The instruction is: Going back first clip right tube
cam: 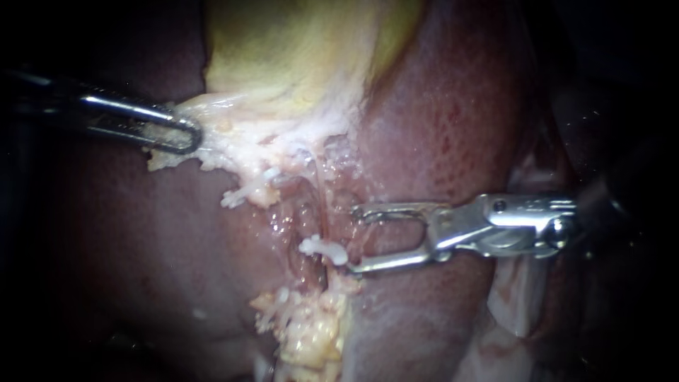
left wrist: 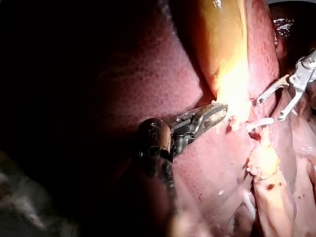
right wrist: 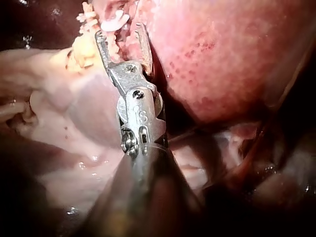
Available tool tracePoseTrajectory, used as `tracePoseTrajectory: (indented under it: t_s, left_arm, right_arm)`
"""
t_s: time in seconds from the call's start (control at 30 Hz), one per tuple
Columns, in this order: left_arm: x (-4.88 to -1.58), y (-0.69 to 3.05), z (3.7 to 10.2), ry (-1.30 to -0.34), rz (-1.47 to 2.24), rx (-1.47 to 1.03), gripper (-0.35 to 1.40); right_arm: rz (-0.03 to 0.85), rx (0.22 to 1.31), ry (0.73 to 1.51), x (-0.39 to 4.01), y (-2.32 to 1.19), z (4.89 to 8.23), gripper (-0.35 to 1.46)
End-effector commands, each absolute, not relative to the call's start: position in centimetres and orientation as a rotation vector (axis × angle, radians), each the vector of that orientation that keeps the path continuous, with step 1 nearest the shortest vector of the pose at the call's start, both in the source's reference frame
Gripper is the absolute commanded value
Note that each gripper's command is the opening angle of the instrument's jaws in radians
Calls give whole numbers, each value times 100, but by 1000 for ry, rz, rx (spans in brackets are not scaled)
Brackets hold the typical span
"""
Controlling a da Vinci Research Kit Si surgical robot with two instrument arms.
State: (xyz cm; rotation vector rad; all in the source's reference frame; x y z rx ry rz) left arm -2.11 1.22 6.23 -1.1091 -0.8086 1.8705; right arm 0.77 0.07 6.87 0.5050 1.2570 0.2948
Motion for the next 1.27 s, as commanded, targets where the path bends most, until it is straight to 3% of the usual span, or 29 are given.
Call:
tracePoseTrajectory:
  t_s: [0.03, 0.17, 0.37, 0.9, 1.27]
  left_arm:
    - [-211, 122, 622, -809, 1871, -1110, -35]
    - [-211, 122, 622, -809, 1870, -1110, -35]
    - [-213, 122, 623, -809, 1870, -1109, -35]
    - [-253, 109, 681, -817, 1890, -1119, -35]
    - [-249, 110, 677, -825, 1890, -1120, -35]
  right_arm:
    - [277, 501, 1245, 71, 8, 683, 50]
    - [224, 475, 1201, 49, 16, 673, 50]
    - [214, 459, 1202, 35, 23, 662, 50]
    - [205, 449, 1204, 33, 25, 653, 50]
    - [207, 447, 1203, 35, 25, 653, 50]
